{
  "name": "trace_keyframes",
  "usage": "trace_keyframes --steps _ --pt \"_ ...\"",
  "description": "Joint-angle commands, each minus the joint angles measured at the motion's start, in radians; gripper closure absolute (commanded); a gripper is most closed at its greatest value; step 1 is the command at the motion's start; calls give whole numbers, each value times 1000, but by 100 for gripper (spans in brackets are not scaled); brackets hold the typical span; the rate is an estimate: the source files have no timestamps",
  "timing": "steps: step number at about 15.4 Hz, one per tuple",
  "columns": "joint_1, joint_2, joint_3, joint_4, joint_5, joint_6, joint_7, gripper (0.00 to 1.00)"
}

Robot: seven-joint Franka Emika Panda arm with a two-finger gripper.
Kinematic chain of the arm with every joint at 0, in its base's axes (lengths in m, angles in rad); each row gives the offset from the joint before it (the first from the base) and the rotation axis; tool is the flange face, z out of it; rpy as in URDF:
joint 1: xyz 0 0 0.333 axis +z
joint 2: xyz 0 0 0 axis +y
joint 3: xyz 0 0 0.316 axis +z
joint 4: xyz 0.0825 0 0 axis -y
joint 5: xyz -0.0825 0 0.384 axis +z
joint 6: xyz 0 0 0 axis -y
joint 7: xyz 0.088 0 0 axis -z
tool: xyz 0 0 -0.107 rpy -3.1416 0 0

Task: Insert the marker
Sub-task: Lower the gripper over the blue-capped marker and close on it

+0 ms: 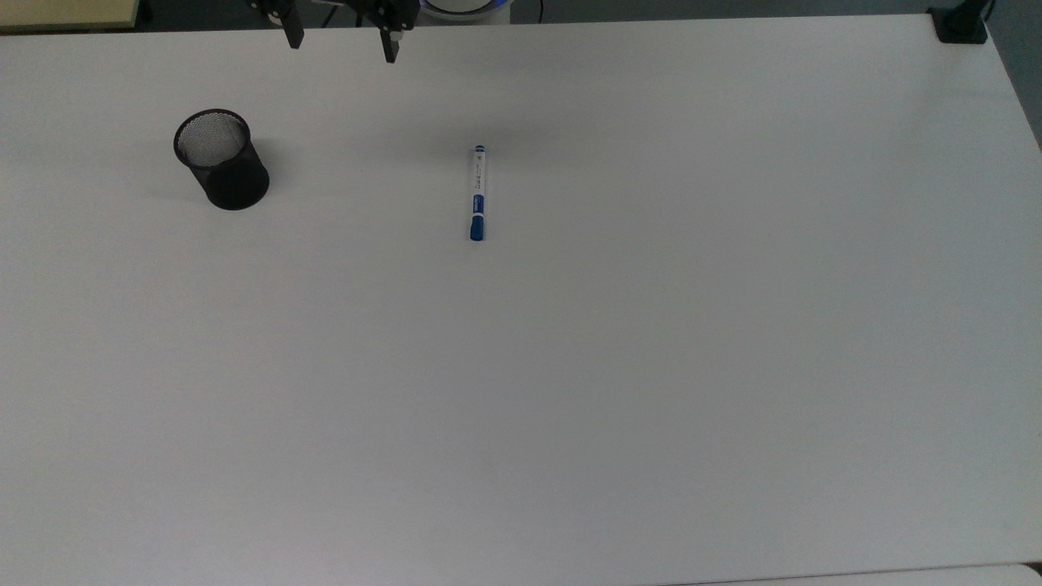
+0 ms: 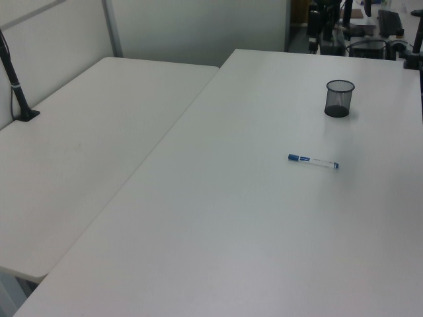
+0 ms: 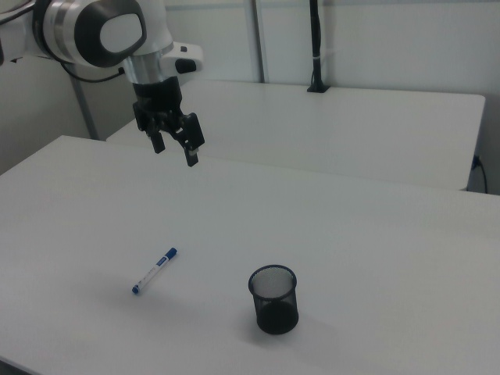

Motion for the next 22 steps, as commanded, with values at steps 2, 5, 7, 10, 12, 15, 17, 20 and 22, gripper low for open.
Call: trace_keyframes --steps 2,5,7,10,12,15,17,20,22 --pt "11 65 0 17 -10 -26 -83 0" --pt "51 148 2 9 -19 -16 -84 0" --pt "77 177 5 -33 -38 -15 -84 4" --pt "126 230 5 -55 -56 -13 -83 7" --pt "163 286 5 -55 -62 3 -75 15" --pt "200 360 6 -58 -68 52 -54 29" --pt "203 382 9 -67 -87 66 -49 37" --pt "204 405 14 -80 -101 88 -49 51" --pt "204 429 22 -77 -105 106 -47 54"
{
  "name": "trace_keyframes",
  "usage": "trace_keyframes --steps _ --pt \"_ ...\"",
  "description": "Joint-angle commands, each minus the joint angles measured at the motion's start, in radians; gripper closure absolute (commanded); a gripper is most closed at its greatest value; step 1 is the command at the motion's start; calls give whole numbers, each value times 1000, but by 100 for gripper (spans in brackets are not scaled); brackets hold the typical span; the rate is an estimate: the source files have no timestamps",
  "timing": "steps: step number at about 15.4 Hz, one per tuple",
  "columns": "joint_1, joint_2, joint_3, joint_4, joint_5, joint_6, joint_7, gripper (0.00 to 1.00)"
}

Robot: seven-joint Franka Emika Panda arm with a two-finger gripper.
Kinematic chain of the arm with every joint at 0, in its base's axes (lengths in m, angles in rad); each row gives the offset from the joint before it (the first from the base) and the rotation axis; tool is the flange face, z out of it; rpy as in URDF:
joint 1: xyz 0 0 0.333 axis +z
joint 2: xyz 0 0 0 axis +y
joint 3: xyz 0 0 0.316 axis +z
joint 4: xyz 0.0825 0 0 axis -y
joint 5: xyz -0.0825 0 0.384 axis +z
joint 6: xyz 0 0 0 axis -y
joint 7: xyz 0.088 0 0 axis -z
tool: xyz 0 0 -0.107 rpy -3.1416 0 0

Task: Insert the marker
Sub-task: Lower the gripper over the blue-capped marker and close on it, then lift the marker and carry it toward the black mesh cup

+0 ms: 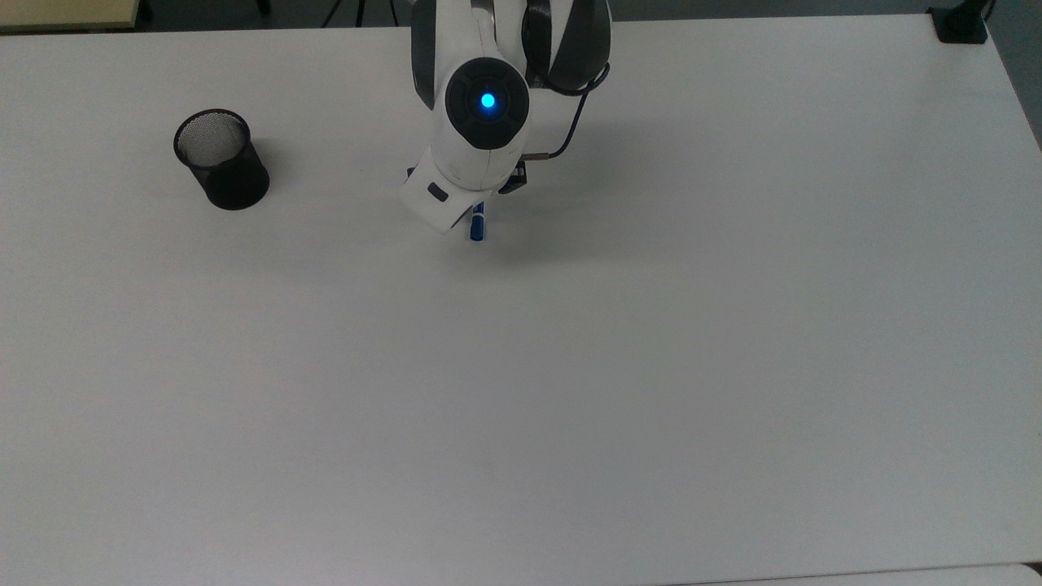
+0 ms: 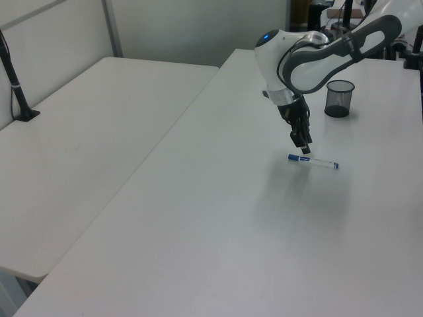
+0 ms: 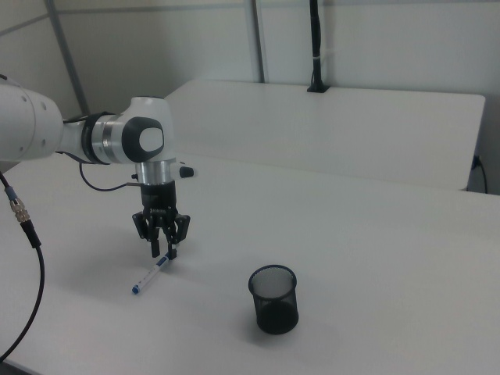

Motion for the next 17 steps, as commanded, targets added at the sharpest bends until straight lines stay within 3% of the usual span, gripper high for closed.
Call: trace_keyframes --steps 1,6,10,12,17 --pt "19 19 8 -15 -22 54 20 54" --pt "31 52 11 -12 -24 104 89 55" --pt "35 56 13 -10 -40 112 101 69" --pt "35 62 13 -10 -40 112 101 83" --pt "35 69 13 -10 -53 118 99 97"
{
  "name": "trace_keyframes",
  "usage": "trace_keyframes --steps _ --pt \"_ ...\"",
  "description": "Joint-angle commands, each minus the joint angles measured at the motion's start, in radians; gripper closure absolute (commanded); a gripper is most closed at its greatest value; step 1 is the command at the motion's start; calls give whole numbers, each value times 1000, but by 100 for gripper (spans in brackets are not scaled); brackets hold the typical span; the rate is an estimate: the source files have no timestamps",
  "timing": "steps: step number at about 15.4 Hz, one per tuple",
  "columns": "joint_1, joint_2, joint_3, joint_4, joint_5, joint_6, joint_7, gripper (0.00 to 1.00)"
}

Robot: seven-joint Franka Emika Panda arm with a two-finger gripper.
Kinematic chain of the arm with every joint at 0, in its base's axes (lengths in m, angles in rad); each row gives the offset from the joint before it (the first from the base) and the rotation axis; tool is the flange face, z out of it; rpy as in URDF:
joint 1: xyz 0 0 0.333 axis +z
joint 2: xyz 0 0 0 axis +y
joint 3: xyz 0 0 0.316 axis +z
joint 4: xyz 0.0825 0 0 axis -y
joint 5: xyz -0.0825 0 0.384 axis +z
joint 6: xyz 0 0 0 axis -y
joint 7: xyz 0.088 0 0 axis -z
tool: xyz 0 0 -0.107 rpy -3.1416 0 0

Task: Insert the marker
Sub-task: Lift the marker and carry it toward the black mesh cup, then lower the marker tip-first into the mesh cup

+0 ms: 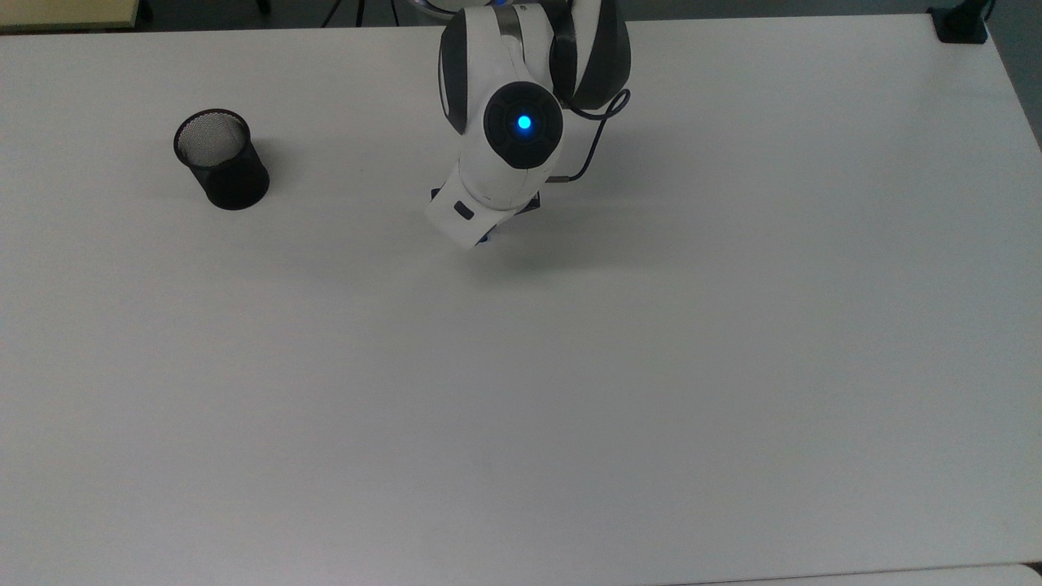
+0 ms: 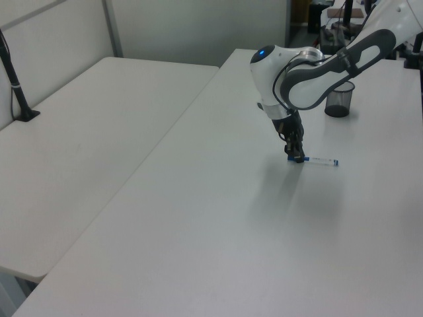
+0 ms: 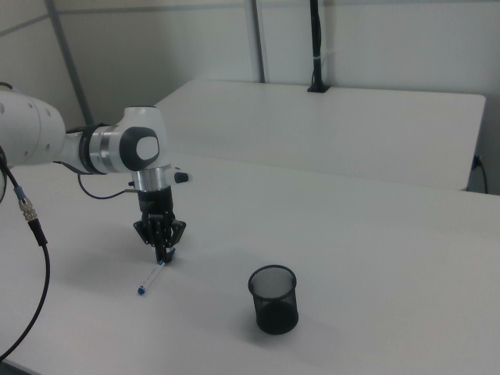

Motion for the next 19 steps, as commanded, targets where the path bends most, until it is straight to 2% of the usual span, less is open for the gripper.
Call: trace_keyframes --steps 1,4,7,10,14,15,17,19 --pt "7 17 -1 -12 -26 38 25 98" --pt "7 -15 -1 -9 -26 34 25 98" --pt "-10 -134 -1 -14 -22 28 25 99" --pt "-71 -263 0 -18 -12 26 13 99" --pt "-160 -355 -3 -24 -3 72 13 98" --pt "-180 -384 -4 -53 9 115 13 98" --pt "-239 -478 -13 -174 17 274 12 98" --pt "-263 -504 -48 -240 15 392 12 98"
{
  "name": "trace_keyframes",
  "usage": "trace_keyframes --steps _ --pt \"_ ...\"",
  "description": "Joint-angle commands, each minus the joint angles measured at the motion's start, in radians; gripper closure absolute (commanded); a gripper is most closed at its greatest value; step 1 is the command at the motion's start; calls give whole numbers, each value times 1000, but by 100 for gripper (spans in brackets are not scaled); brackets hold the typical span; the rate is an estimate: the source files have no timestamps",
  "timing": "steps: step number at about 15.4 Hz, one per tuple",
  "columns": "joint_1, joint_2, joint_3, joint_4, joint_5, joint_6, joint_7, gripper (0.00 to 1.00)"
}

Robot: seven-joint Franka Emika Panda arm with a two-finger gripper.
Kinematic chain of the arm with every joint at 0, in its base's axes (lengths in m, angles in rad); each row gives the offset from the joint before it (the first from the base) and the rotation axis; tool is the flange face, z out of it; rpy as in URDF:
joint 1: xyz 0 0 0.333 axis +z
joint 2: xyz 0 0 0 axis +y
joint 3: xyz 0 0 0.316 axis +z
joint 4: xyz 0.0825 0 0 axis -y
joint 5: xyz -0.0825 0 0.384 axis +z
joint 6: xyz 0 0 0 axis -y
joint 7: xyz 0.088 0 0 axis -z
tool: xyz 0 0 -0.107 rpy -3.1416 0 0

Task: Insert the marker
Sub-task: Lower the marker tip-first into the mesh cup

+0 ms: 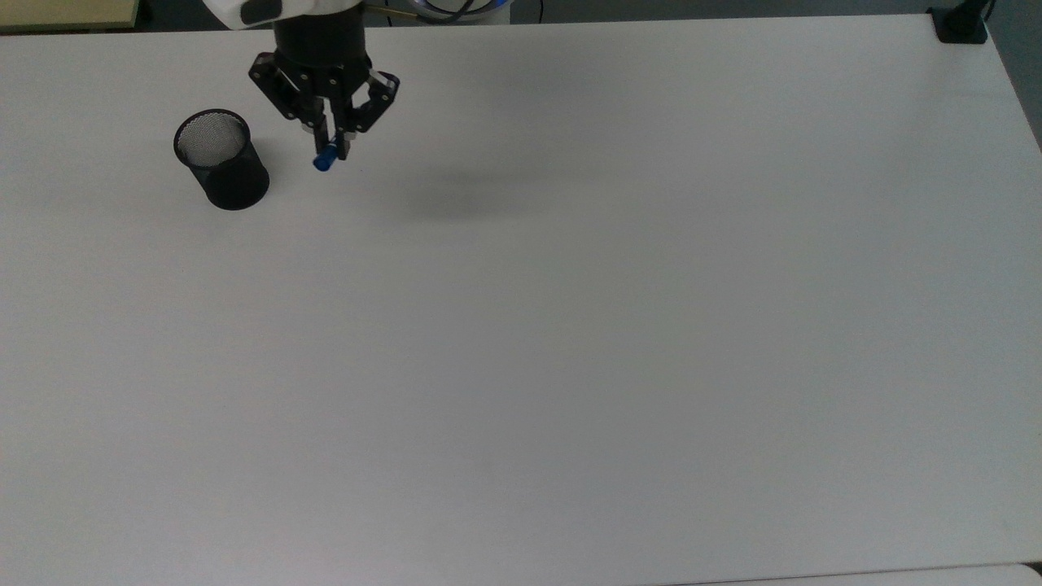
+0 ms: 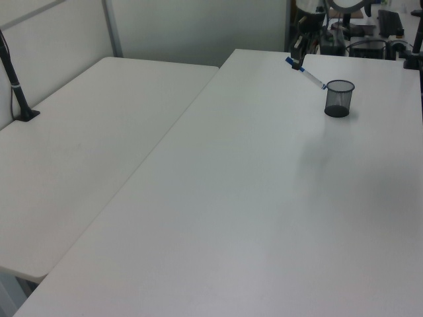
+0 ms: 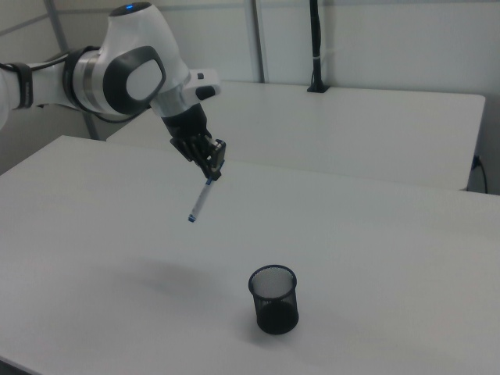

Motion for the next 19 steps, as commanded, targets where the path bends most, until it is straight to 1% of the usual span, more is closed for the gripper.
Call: trace_keyframes --steps 1,3,4,5,6,8,12,14,19 --pt "-30 -90 -54 -172 11 207 7 99" --pt "-53 -84 -72 -193 4 251 -10 98" --pt "-70 -78 -74 -193 2 253 -27 99" --pt "-88 -67 -86 -193 2 255 -56 98" --pt "-93 -65 -103 -196 2 255 -71 99" --pt "-98 -71 -161 -232 2 284 -135 99" --pt "-99 -51 -207 -243 2 319 -163 100" --pt "-99 -45 -217 -251 2 344 -163 100" --pt "-99 -10 -218 -254 2 380 -157 100"
